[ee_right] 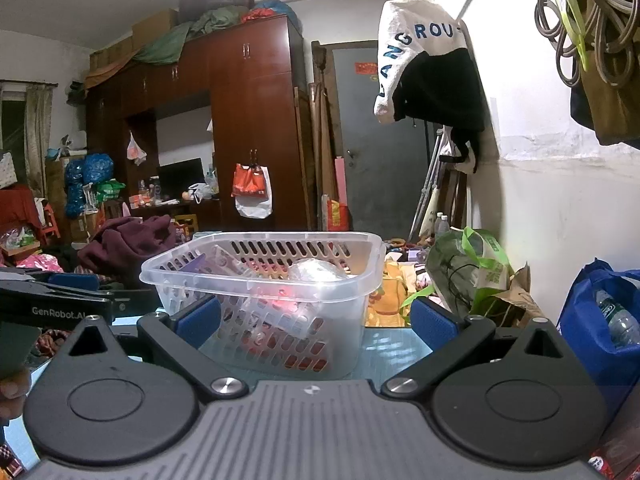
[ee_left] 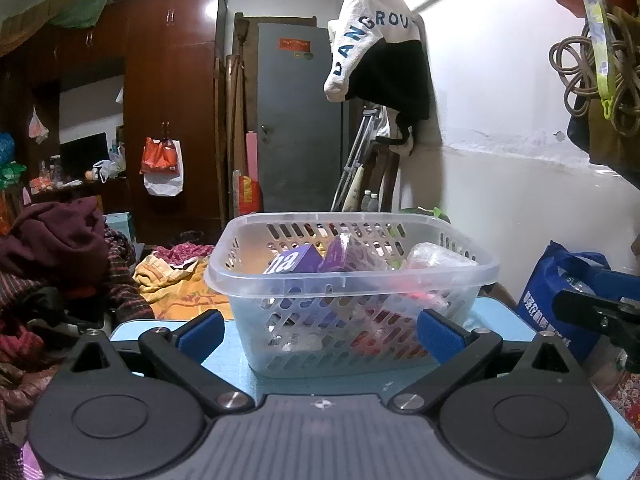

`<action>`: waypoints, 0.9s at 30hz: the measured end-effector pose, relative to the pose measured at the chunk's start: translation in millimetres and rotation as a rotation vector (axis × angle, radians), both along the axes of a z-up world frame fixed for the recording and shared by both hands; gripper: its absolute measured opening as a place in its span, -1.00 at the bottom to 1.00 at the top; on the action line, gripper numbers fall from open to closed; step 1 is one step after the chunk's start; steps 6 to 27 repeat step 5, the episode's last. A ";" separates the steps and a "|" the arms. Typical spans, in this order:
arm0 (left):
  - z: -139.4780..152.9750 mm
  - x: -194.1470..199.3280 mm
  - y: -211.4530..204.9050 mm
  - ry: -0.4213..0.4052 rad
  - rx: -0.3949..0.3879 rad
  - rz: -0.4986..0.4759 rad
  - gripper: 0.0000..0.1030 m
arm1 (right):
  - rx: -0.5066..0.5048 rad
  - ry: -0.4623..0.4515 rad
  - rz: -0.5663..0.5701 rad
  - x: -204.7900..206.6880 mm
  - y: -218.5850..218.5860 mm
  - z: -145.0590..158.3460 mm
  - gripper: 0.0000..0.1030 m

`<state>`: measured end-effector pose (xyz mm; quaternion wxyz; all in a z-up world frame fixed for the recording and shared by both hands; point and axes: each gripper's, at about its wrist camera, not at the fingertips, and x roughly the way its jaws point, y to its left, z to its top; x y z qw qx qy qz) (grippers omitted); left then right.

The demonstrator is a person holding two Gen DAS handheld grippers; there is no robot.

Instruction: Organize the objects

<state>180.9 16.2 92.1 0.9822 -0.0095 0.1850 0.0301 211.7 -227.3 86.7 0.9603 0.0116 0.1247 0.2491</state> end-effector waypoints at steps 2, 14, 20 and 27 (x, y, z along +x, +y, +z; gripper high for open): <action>-0.3 -0.3 -1.0 0.000 -0.001 -0.003 1.00 | -0.001 0.000 0.000 0.4 -0.3 0.0 1.00; -0.5 -0.4 -3.0 -0.003 0.008 0.004 1.00 | -0.001 0.000 0.000 0.5 -0.9 0.1 1.00; -0.5 -0.4 -3.0 -0.003 0.008 0.004 1.00 | -0.001 0.000 0.000 0.5 -0.9 0.1 1.00; -0.5 -0.4 -3.0 -0.003 0.008 0.004 1.00 | -0.001 0.000 0.000 0.5 -0.9 0.1 1.00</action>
